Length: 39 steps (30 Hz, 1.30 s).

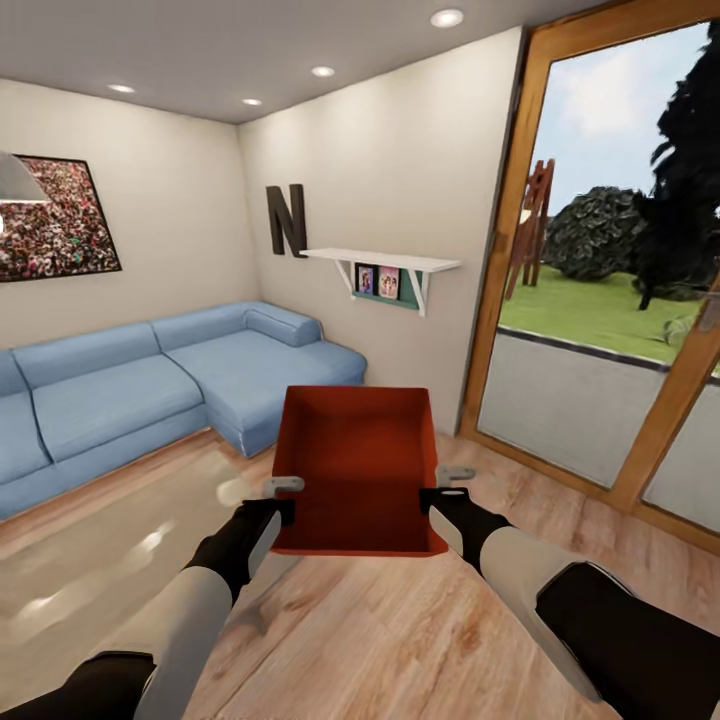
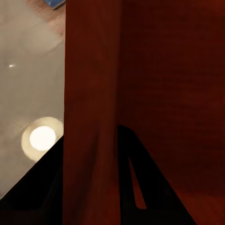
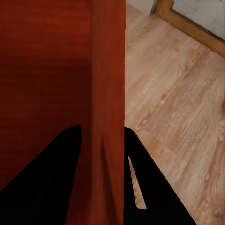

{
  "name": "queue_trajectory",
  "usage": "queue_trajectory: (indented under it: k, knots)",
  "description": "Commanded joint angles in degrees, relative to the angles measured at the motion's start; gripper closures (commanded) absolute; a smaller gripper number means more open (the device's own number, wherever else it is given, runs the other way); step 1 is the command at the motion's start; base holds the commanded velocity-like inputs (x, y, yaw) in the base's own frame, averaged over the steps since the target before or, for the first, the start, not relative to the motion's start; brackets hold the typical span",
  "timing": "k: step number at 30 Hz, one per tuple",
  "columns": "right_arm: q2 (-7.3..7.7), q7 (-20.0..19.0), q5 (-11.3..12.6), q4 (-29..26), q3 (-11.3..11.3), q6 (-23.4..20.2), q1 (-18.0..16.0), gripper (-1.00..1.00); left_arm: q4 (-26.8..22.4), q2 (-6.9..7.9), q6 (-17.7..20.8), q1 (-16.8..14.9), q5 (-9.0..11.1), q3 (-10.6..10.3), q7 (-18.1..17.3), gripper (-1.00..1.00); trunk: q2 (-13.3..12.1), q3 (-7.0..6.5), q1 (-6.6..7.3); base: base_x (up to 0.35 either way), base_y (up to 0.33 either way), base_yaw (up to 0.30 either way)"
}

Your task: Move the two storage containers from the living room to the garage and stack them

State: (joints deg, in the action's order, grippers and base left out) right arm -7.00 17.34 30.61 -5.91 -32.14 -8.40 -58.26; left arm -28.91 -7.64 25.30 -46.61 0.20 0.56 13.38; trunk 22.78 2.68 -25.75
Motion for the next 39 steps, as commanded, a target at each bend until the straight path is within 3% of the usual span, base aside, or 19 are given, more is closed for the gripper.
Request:
queue_trajectory:
  k: [1,39]
  knots:
    - [0.06,5.42,-1.61,-0.16,-4.42,1.89,-0.02,1.0,0.08,0.0,0.33,-0.06,0.15,0.23,0.33,1.0,0.14,0.1,-0.04,0.0,0.0,0.289]
    - [0.06,5.42,-1.69,-0.16,-4.42,1.89,-0.04,1.0,0.08,0.04,0.28,-0.06,0.15,0.23,0.33,1.0,0.14,-1.07,-0.04,0.0,0.0,0.287]
